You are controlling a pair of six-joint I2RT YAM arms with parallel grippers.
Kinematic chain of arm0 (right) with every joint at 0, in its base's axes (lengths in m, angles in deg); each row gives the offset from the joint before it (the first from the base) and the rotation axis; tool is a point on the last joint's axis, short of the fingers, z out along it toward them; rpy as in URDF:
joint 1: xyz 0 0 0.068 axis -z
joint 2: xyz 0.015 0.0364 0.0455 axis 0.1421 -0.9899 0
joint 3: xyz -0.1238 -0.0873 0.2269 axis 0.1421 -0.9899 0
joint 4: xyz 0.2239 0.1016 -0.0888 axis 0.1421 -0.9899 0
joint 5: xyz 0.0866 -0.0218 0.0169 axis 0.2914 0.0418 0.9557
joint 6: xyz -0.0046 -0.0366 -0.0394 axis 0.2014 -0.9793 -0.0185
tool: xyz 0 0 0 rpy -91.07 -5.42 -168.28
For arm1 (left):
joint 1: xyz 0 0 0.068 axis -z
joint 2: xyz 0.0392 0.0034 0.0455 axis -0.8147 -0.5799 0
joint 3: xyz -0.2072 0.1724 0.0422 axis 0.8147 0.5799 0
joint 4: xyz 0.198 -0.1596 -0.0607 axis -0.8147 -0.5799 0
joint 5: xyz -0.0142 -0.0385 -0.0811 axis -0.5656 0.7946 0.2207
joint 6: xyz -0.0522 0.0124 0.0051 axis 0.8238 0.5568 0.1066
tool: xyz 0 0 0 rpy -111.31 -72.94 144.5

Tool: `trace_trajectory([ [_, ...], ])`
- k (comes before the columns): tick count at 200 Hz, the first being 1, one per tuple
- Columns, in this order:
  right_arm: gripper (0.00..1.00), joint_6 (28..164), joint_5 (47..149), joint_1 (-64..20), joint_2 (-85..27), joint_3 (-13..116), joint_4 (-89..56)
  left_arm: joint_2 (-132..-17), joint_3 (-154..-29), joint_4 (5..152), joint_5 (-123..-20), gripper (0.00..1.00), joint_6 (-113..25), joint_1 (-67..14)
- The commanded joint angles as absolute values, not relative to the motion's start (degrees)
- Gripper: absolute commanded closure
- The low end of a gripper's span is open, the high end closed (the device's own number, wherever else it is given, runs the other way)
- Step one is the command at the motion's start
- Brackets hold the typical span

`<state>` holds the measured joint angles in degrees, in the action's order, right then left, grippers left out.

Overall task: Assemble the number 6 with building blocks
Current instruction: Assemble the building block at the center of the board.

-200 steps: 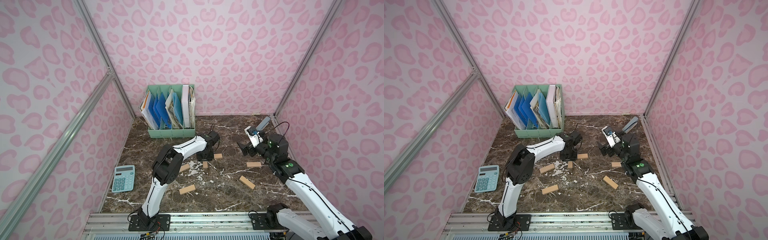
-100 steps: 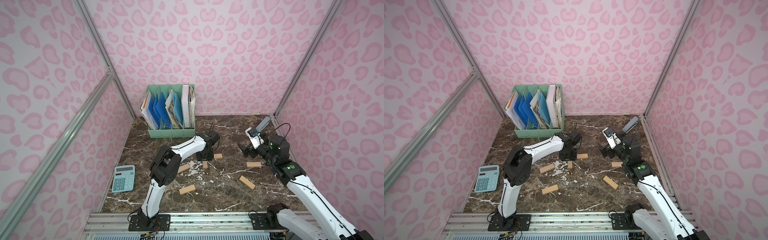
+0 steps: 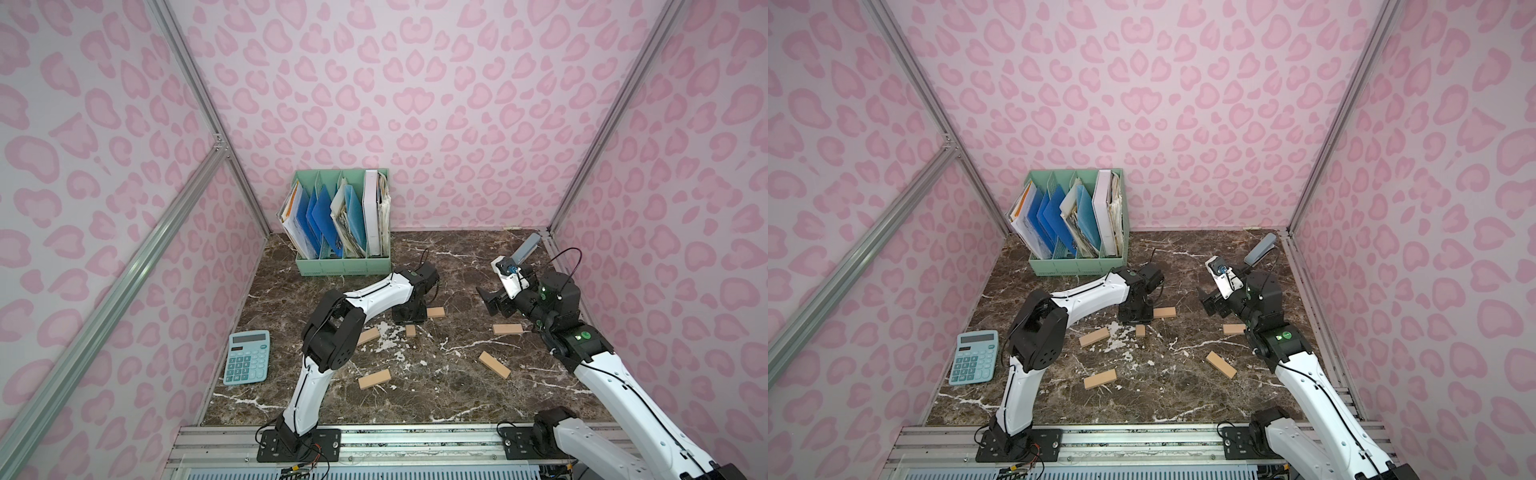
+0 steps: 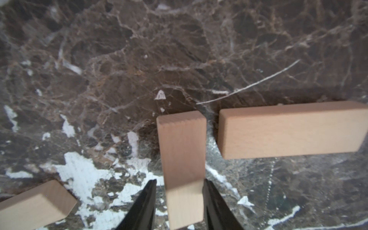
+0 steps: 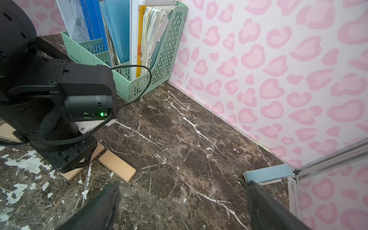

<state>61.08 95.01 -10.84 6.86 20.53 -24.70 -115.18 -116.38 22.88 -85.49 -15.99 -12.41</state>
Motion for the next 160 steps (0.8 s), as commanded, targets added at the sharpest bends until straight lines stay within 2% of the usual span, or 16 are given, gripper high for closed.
trace_trajectory([
  [1,0.01,60.7,94.8,-10.8,6.9,20.9,-24.5,-116.0,-116.6,22.2,-85.3,0.57,-15.5,-12.4],
  [160,0.01,60.4,95.7,-10.7,6.4,20.5,-24.3,-114.1,-118.2,20.6,-86.5,0.57,-15.3,-12.3],
])
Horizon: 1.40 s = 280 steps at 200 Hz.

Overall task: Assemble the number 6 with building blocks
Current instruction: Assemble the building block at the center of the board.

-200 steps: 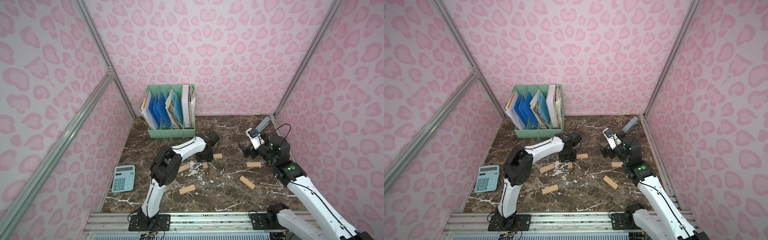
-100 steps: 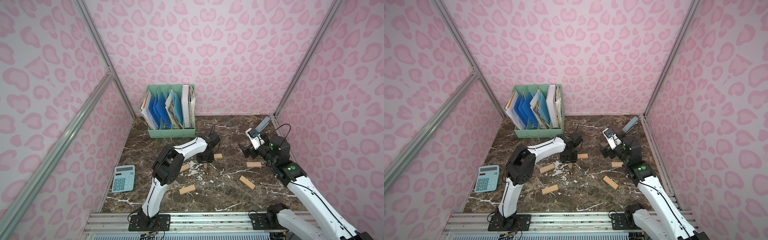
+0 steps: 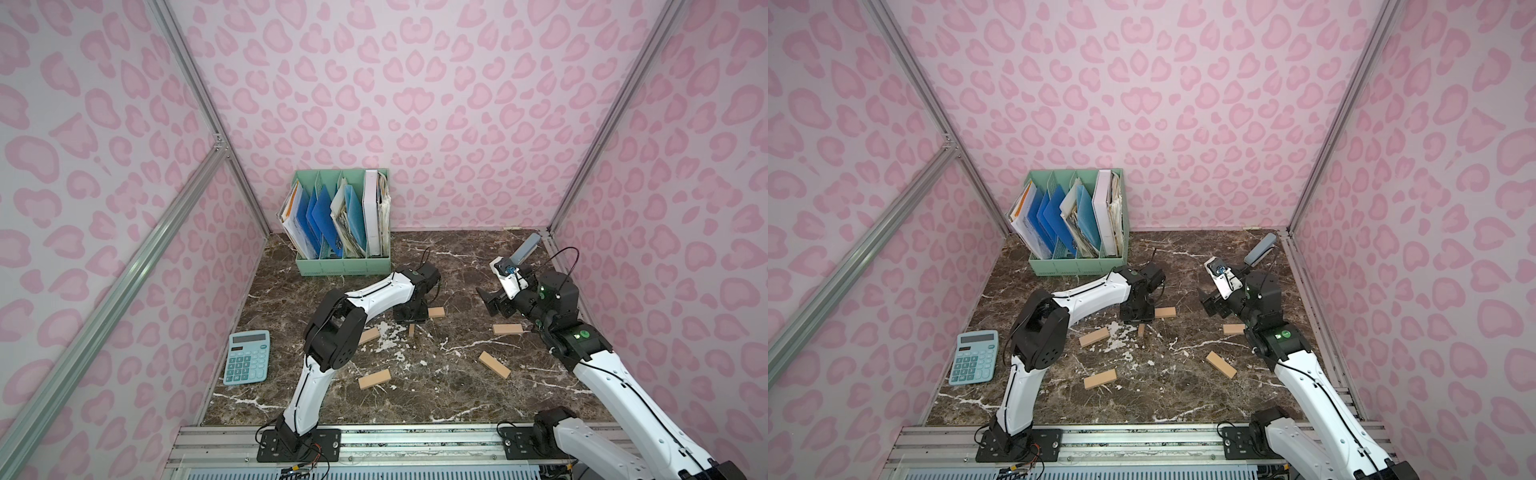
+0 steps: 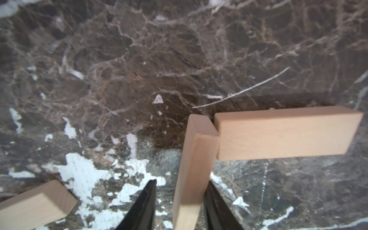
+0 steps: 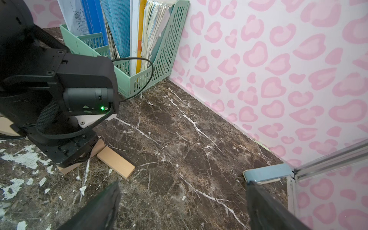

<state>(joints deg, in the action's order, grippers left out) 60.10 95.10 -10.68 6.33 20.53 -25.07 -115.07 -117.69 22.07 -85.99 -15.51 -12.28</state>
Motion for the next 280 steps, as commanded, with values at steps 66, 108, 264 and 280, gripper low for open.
trace_trajectory([
  [66,0.01,60.3,95.7,-10.7,6.1,20.7,-24.1,-113.4,-116.6,19.6,-87.7,0.57,-16.3,-12.8],
  [108,0.01,60.8,96.5,-10.7,5.7,20.7,-23.7,-112.4,-116.5,19.5,-88.4,0.57,-16.4,-13.5],
  [264,0.01,59.7,96.4,-10.7,4.9,21.2,-23.8,-112.9,-113.7,20.9,-87.8,0.57,-15.6,-14.1],
  [280,0.01,59.5,96.3,-10.7,5.1,21.1,-23.9,-113.1,-113.7,21.0,-87.6,0.57,-15.1,-14.1],
])
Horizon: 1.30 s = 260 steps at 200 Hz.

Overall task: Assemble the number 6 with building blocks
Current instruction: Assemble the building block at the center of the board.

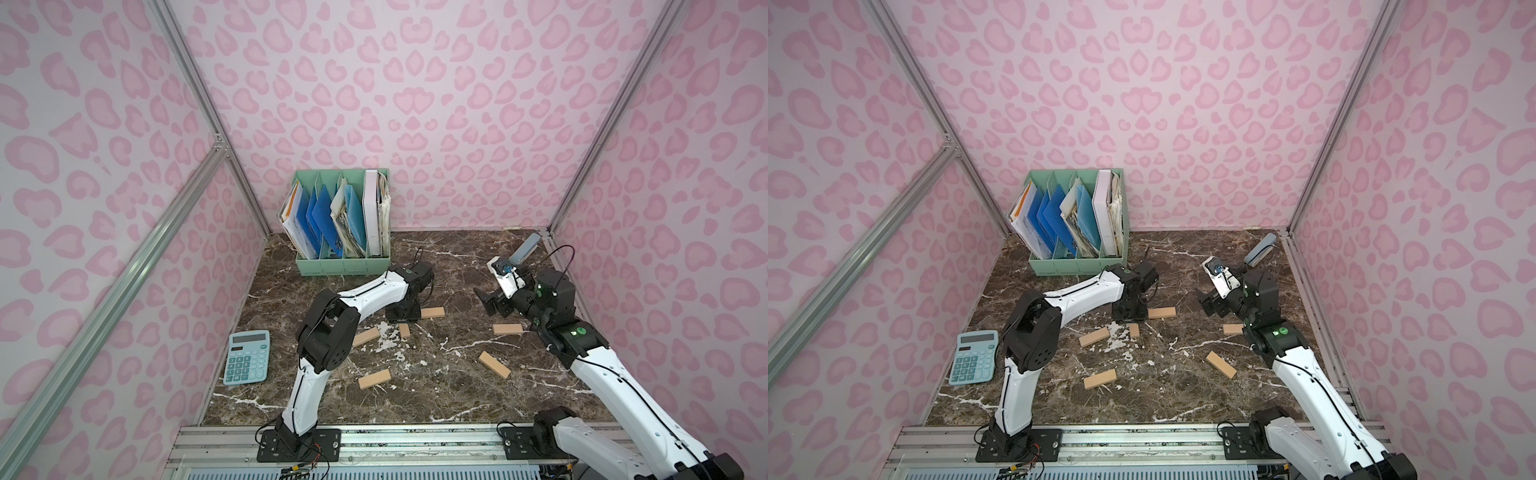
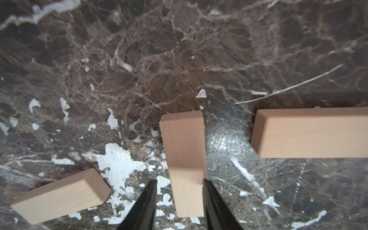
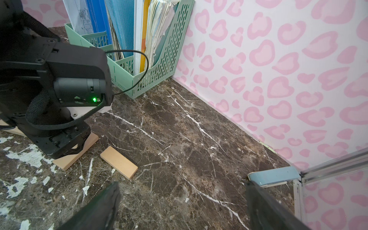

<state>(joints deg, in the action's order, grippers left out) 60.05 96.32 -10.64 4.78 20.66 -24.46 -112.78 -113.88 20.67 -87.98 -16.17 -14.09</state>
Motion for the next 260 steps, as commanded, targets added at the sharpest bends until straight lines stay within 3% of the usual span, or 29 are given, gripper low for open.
trace_trajectory([
  [1,0.01,59.4,96.2,-10.7,5.1,21.1,-23.9,-113.1,-113.7,21.0,-87.6,0.57,-15.0,-14.1],
  [170,0.01,59.2,96.3,-10.6,4.9,20.8,-23.6,-115.2,-115.9,21.1,-86.2,0.57,-13.2,-13.8],
  [229,0.01,58.9,96.0,-10.6,4.9,21.0,-23.7,-115.5,-115.0,21.3,-85.8,0.67,-12.5,-13.6],
  [260,0.01,58.8,95.9,-10.6,4.9,21.1,-23.6,-115.7,-115.4,21.4,-86.0,0.67,-12.3,-13.3],
])
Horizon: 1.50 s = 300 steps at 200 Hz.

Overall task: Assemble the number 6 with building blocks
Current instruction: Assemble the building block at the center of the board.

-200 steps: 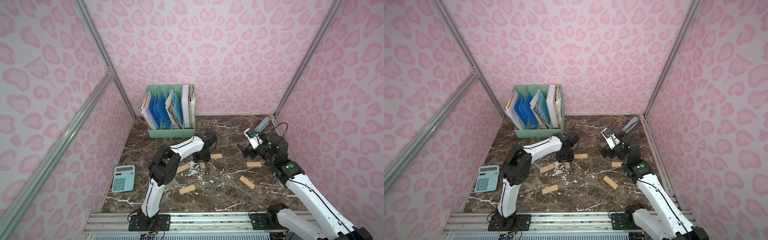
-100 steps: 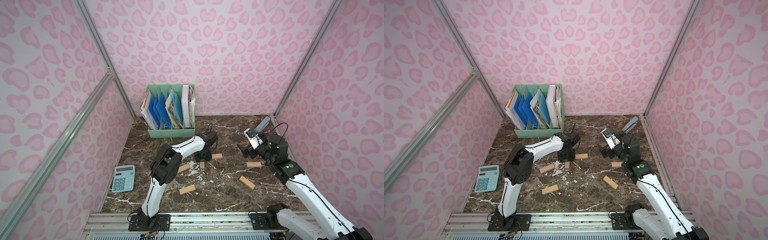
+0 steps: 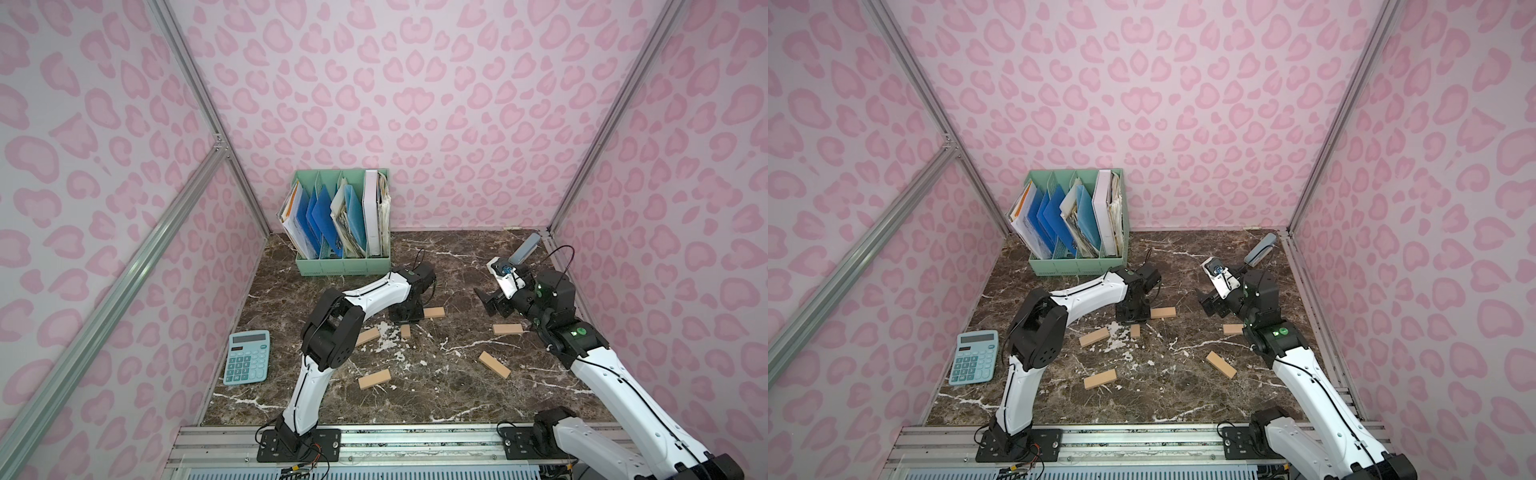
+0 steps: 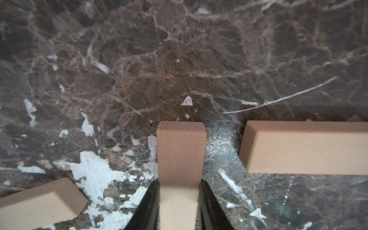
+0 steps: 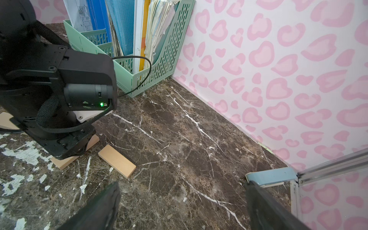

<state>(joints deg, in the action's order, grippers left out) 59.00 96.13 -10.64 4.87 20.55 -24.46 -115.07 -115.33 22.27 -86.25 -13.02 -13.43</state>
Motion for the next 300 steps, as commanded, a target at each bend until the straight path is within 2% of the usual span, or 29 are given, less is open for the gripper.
trace_trajectory([
  [1,0.01,58.8,95.9,-10.6,4.9,21.1,-23.6,-115.8,-115.5,21.4,-85.9,0.67,-12.2,-13.3],
  [300,0.01,58.6,95.5,-10.7,6.5,20.7,-24.6,-118.9,-121.2,21.1,-83.8,0.63,-12.5,-11.4],
])
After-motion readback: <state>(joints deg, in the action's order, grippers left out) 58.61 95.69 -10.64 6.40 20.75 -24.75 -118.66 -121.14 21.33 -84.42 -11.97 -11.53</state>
